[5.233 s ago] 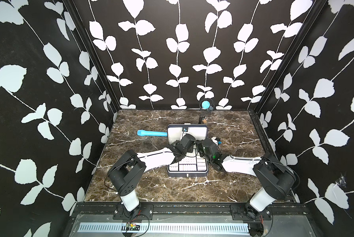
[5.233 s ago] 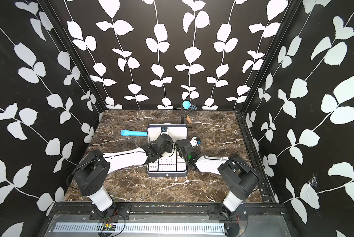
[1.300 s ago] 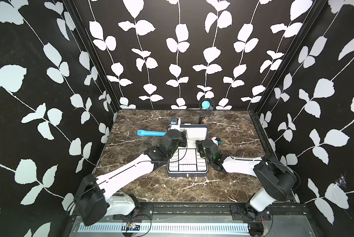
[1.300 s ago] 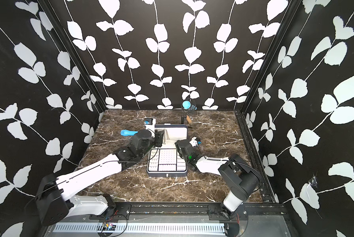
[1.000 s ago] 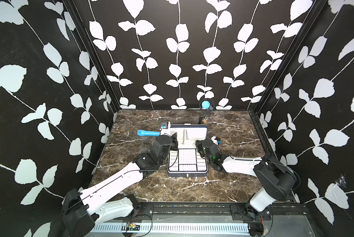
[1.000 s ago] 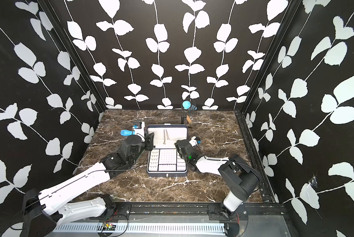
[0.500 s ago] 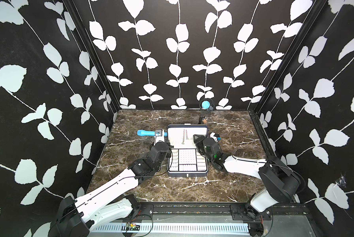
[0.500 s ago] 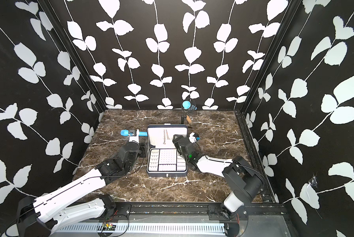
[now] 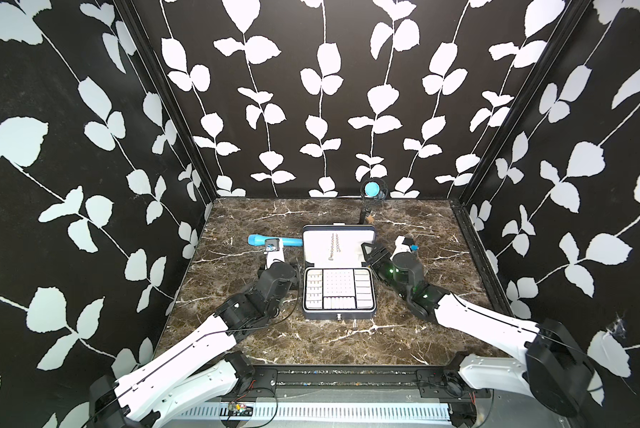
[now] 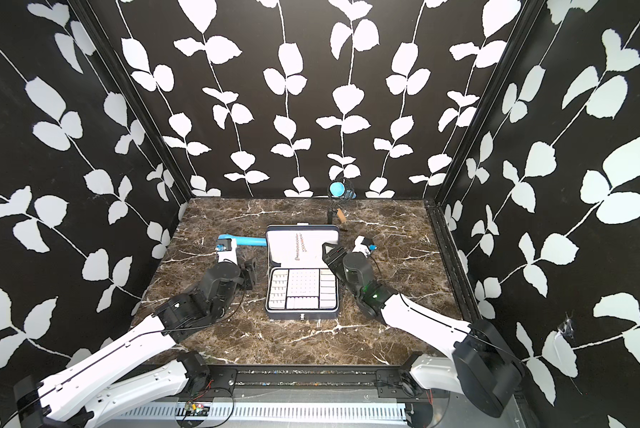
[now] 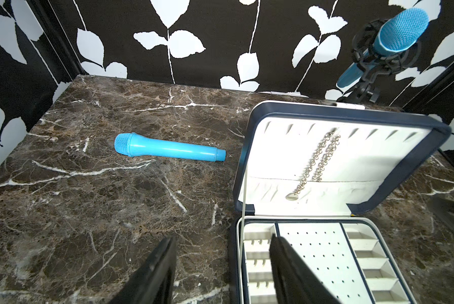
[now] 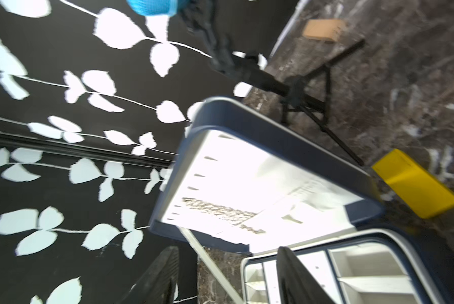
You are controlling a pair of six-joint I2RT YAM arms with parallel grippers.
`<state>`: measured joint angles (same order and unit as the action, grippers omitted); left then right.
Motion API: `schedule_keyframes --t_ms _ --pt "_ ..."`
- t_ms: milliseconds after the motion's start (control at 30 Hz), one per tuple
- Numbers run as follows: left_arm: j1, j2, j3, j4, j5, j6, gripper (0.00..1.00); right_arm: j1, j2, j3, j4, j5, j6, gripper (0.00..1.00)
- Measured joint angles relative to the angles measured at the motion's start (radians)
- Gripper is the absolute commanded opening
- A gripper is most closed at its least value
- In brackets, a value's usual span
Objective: Put jewelry chain into jewelry box
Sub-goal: Reset both arms
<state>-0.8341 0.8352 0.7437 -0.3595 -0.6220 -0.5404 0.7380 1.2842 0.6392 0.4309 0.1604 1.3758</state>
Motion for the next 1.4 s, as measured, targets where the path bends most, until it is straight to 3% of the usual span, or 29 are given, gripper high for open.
schedule_keyframes --t_ms 100,200,233,267,400,500,667,800,900,1100,1267,1400 --pt "0.003 -0.005 -0.013 -0.029 0.0 -0.027 0.65 0.0 0.055 -0.004 0.001 -0.011 0.011 0.61" --pt "0.027 0.016 -0.01 -0.093 -0.001 -0.069 0.81 -0.002 0.027 0.026 -0.122 0.017 -0.069 0.79" --pt "0.046 0.029 -0.005 -0.126 -0.002 -0.088 0.96 -0.003 0.009 0.053 -0.187 0.035 -0.118 0.92" --pt "0.063 0.04 0.002 -0.154 -0.001 -0.101 0.98 -0.006 -0.012 0.09 -0.252 0.057 -0.182 0.98" --pt "0.105 0.068 0.023 -0.215 -0.031 -0.119 0.99 -0.014 -0.076 0.245 -0.437 0.197 -0.447 0.99" --pt "0.106 0.082 0.023 -0.179 -0.097 -0.078 0.98 -0.018 -0.104 0.262 -0.455 0.333 -0.64 0.99" --pt "0.138 0.158 -0.011 0.014 -0.241 0.154 0.98 -0.055 -0.049 0.249 -0.467 0.615 -0.997 0.99" --pt "0.255 0.273 -0.067 0.218 -0.303 0.298 0.99 -0.152 -0.037 0.219 -0.439 0.699 -1.164 0.99" --pt "0.349 0.331 -0.149 0.345 -0.255 0.403 0.98 -0.219 -0.056 0.148 -0.348 0.669 -1.298 0.99" --pt "0.524 0.412 -0.165 0.507 -0.013 0.56 0.98 -0.397 -0.127 -0.05 -0.16 0.364 -1.524 0.99" --pt "0.591 0.441 -0.208 0.698 0.21 0.685 0.98 -0.512 -0.098 -0.109 -0.045 0.261 -1.518 0.99" --pt "0.674 0.463 -0.307 0.848 0.323 0.689 0.99 -0.561 -0.021 -0.179 0.07 0.239 -1.479 0.99"
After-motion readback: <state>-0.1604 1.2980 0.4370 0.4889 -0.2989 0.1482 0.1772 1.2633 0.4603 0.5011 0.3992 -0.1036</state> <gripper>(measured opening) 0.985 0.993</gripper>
